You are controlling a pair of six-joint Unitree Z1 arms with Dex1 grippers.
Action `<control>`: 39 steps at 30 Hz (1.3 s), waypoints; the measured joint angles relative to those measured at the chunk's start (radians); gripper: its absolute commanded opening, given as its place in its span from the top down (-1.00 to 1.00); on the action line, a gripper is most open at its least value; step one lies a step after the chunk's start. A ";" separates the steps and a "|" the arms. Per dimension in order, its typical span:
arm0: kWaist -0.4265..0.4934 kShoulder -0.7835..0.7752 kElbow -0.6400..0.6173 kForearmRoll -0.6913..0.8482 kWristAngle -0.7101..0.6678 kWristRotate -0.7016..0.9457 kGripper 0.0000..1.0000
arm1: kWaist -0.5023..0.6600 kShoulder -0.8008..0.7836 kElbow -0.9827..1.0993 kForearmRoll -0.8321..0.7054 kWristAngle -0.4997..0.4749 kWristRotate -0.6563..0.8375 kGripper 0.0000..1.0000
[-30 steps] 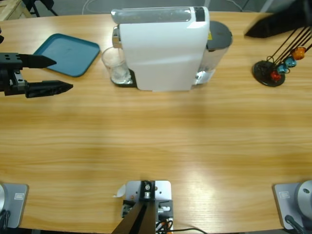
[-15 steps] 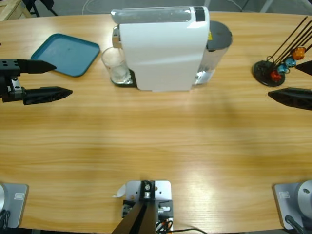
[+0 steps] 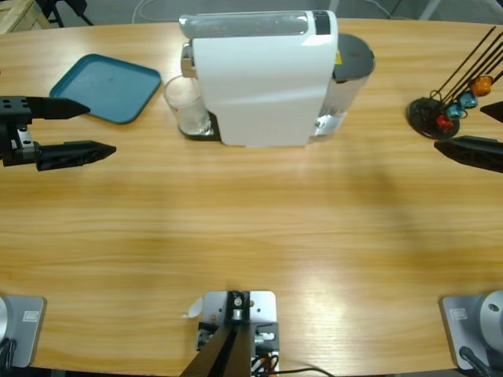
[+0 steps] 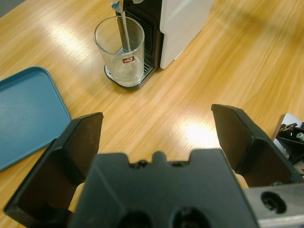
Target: Pour coffee
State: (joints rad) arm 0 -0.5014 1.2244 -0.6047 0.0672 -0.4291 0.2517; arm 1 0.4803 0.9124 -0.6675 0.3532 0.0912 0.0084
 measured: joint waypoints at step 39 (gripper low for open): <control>-0.006 0.000 0.007 -0.002 0.014 0.000 -1.00 | 0.000 0.000 0.022 -0.038 -0.011 0.024 -1.00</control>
State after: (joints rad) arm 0 -0.5076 1.2245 -0.5974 0.0648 -0.4150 0.2517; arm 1 0.4802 0.9125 -0.6450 0.3147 0.0806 0.0324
